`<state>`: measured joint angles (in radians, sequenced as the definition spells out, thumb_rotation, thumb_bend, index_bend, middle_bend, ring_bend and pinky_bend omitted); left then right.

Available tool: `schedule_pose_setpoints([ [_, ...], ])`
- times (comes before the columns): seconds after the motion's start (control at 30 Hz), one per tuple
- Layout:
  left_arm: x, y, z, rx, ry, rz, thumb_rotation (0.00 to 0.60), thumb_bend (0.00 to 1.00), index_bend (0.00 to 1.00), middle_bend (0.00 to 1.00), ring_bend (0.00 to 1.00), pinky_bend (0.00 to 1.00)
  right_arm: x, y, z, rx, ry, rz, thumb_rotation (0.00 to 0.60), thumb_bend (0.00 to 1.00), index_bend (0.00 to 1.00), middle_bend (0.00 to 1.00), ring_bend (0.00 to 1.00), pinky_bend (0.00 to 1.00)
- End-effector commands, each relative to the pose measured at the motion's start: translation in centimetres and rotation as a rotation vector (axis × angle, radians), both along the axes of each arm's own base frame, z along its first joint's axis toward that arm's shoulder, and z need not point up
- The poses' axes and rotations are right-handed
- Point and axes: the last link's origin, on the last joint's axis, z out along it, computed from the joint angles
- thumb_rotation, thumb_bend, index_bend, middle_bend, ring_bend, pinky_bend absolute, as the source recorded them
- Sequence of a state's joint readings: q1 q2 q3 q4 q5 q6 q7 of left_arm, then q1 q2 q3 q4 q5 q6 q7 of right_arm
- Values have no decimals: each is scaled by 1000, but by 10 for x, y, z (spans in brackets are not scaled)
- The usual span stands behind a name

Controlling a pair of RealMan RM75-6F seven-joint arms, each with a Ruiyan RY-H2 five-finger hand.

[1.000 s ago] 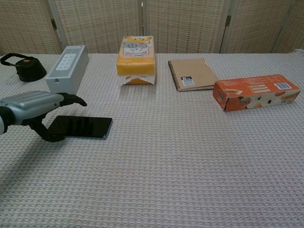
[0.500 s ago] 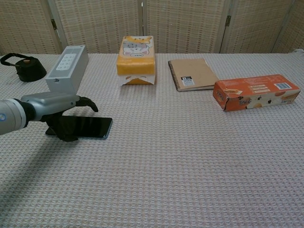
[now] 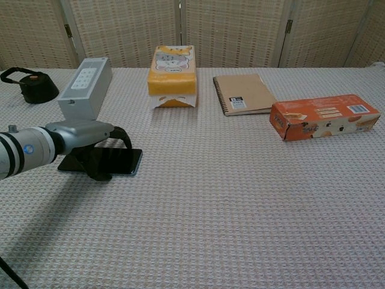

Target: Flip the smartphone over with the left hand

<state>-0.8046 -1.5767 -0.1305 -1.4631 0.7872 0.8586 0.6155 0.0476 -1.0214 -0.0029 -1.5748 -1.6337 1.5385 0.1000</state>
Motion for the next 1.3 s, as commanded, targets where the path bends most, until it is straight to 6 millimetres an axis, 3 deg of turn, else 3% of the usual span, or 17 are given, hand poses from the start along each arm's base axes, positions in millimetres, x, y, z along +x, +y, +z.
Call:
schedule_pose_setpoints([
  [0.03,0,1,1,4,9,0,600,293,221,119,95,143,0,0,0,-1,0,1,600,253,139,166,129,151],
  [0.27,-2,2,0,-5,27,15,600,293,243,116,95,143,1,0,0,-1,0,0,600,254,139,166,129,151],
  [0.43,0,1,-1,0,-4,22,600,293,326,115,95,143,1,2,1,-4,0,0,600,254,139,166,129,151],
  [0.63,10,-5,1,-5,-136,42,600,293,382,116,98,143,1,2,1,-6,-1,3,600,254,139,166,129,151],
  [1.1,55,-21,21,-57,-511,38,600,293,363,116,98,143,-2,4,2,-13,-10,3,600,254,139,166,129,151],
  [1.3,52,-21,22,-78,-624,87,600,293,345,119,98,143,-2,4,2,-13,-9,2,600,254,139,166,129,151],
])
